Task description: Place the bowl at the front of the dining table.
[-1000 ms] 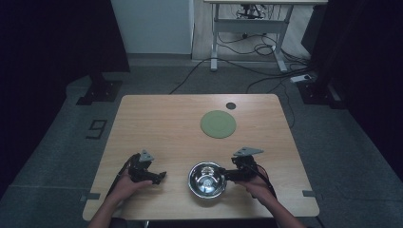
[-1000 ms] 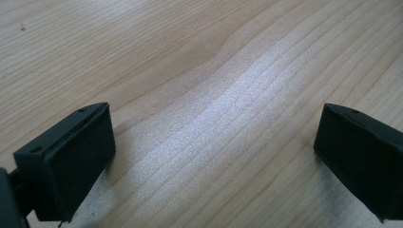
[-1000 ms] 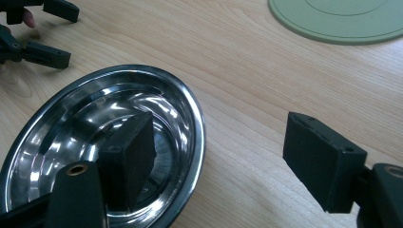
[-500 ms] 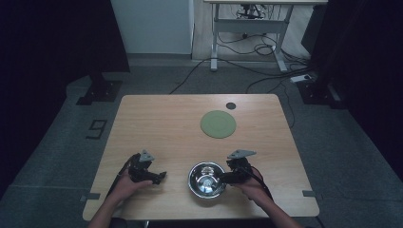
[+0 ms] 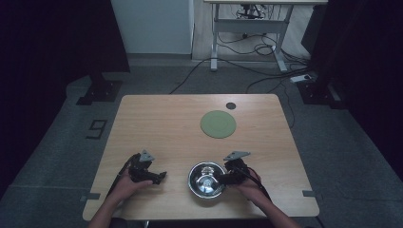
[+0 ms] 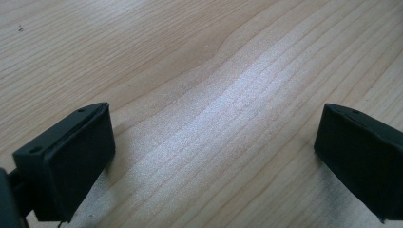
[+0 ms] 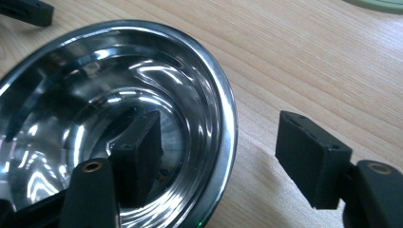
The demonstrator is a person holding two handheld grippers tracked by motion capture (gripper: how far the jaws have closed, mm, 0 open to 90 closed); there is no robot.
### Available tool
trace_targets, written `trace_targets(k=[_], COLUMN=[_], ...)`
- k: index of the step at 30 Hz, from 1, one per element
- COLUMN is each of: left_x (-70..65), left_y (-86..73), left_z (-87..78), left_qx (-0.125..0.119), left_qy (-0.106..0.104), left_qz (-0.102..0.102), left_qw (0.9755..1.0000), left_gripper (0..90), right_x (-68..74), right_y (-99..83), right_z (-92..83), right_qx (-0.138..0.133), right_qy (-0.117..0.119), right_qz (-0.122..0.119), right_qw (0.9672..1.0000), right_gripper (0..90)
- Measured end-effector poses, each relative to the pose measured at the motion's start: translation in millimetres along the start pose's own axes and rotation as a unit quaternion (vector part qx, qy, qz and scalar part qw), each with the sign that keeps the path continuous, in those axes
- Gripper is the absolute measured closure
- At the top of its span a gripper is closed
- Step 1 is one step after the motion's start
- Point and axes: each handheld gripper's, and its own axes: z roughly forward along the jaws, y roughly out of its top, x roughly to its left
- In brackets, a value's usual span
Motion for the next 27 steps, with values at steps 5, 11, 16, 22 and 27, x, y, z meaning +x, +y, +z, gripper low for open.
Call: trace_targets(k=[5,11,16,22,27], left_x=[-0.1,0.0,-0.1,-0.1,-0.1], left_y=[0.0,0.0,0.0,0.0,0.0], left_z=[0.0,0.0,0.0,0.0,0.0], left_qx=[0.0,0.0,0.0,0.0,0.0], left_qy=[0.0,0.0,0.0,0.0,0.0], left_qz=[0.0,0.0,0.0,0.0,0.0], left_qw=[1.0,1.0,1.0,1.0,1.0], left_gripper=[0.0,0.0,0.0,0.0,0.0], right_x=[0.9,2.4,2.6,3.6,2.6], right_y=[-1.4,-3.5,-5.0,-5.8,-5.1], right_z=[3.9,9.5,12.3,13.8,13.2], right_qx=[0.01,0.025,0.035,0.04,0.042], right_qy=[-0.003,-0.007,-0.012,-0.012,0.003], right_qz=[-0.003,-0.009,-0.01,-0.013,-0.01], right_qw=[0.9999,0.9996,0.9993,0.999,0.999], right_gripper=[36.3,40.6,45.6,53.0,62.0])
